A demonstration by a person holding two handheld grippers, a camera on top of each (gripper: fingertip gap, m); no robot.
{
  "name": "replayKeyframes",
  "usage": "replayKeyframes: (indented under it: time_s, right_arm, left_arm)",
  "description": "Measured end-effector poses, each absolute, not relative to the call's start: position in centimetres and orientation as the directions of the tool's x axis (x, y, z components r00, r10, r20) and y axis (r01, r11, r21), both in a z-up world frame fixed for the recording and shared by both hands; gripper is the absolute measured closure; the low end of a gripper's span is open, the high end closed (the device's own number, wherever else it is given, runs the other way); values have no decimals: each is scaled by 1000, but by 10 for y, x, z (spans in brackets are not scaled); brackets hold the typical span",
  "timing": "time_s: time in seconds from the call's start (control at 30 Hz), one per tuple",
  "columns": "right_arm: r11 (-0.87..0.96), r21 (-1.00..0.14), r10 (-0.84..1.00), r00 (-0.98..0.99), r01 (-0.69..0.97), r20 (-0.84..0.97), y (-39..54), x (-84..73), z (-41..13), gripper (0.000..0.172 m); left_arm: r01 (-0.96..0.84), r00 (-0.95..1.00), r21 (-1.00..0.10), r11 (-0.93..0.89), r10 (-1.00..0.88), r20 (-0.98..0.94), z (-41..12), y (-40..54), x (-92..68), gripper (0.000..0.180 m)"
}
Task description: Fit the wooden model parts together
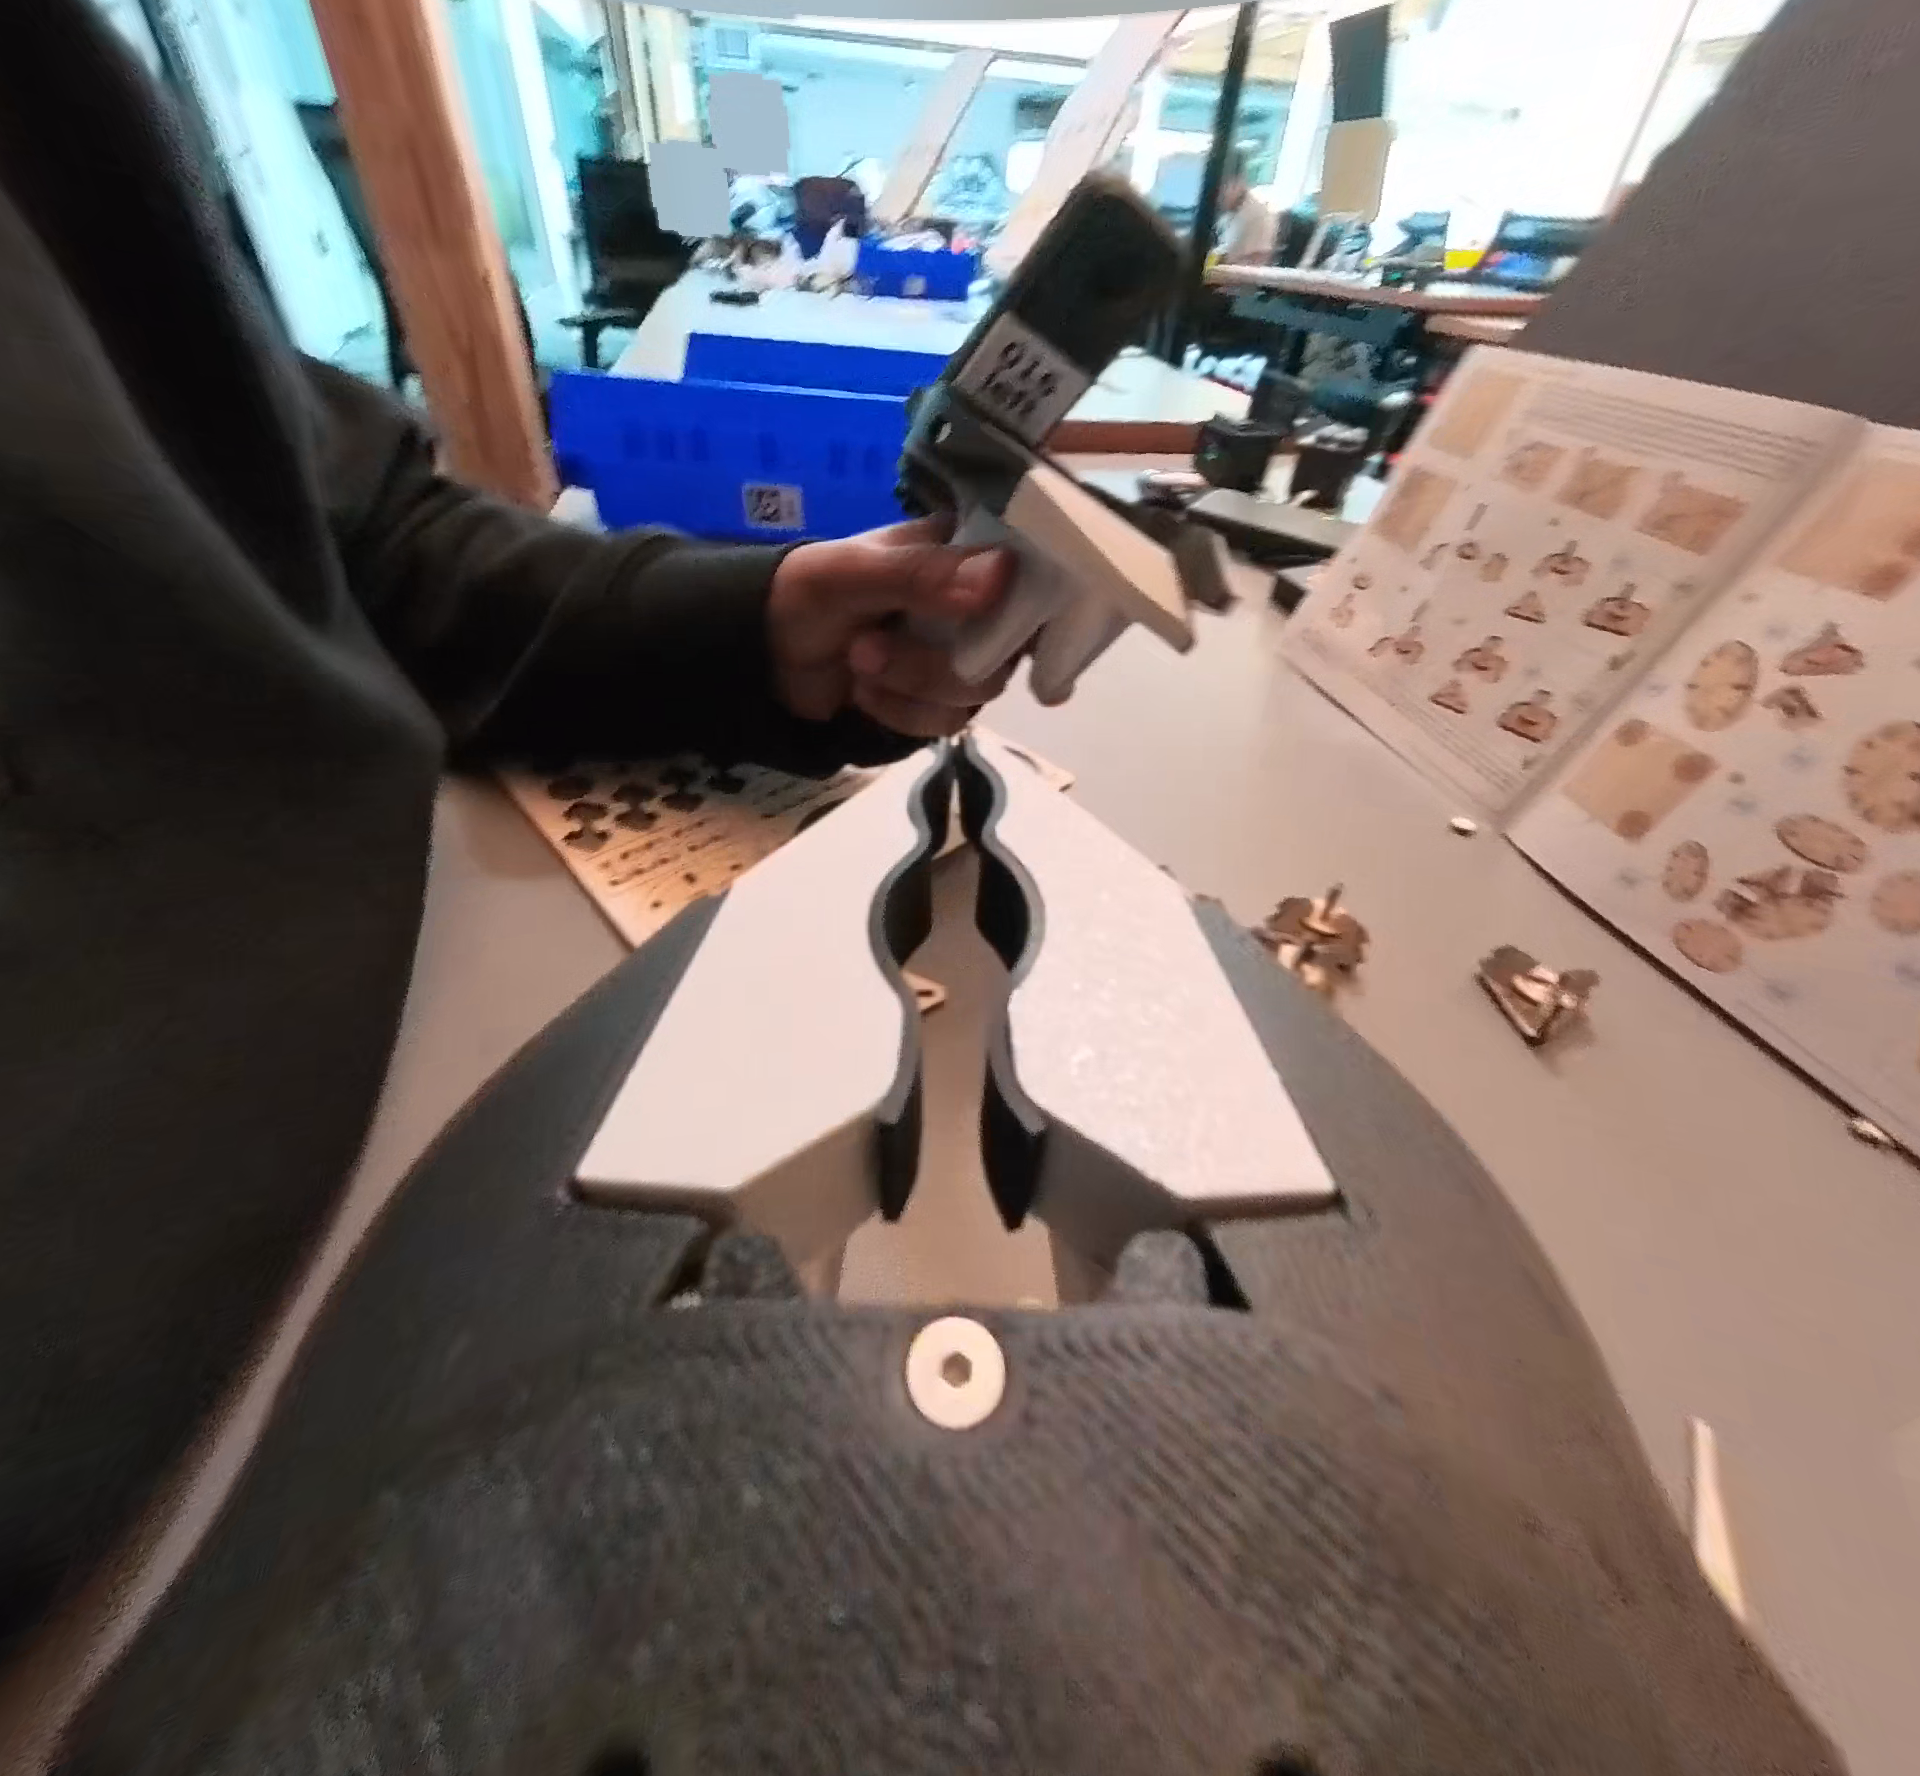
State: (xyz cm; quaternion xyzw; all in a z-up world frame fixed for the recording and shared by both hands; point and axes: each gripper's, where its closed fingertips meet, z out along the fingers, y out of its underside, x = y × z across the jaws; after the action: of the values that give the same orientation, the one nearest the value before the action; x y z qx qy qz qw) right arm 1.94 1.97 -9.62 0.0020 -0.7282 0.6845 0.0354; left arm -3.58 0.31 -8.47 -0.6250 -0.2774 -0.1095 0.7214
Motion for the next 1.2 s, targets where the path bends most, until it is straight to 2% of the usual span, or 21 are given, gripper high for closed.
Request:
replayKeyframes:
  time_s: [0.27, 0.5, 0.87, 1.2]
  right_arm:
    - [-97, -995, 225, -973, 38, -59, 50, -29, -79, 172]
    - [-118, -993, 331, -943, -17, -23, 68, -48, -71, 171]
    - [-203, -975, 292, -945, 92, -150, 74, -53, -66, 159]
    - [-198, -979, 301, -947, 50, -109, 74, -49, -63, 159]
  left_arm:
    - [526, 786, -810, 258, 216, 579, -94, -13, -51, 180]
    - [495, 794, -819, 290, 231, 562, -89, -21, -53, 180]
    - [479, 802, -822, 308, 226, 553, -84, -23, -52, 180]
    - [487, 803, -819, 303, 214, 556, -86, -21, -51, 180]
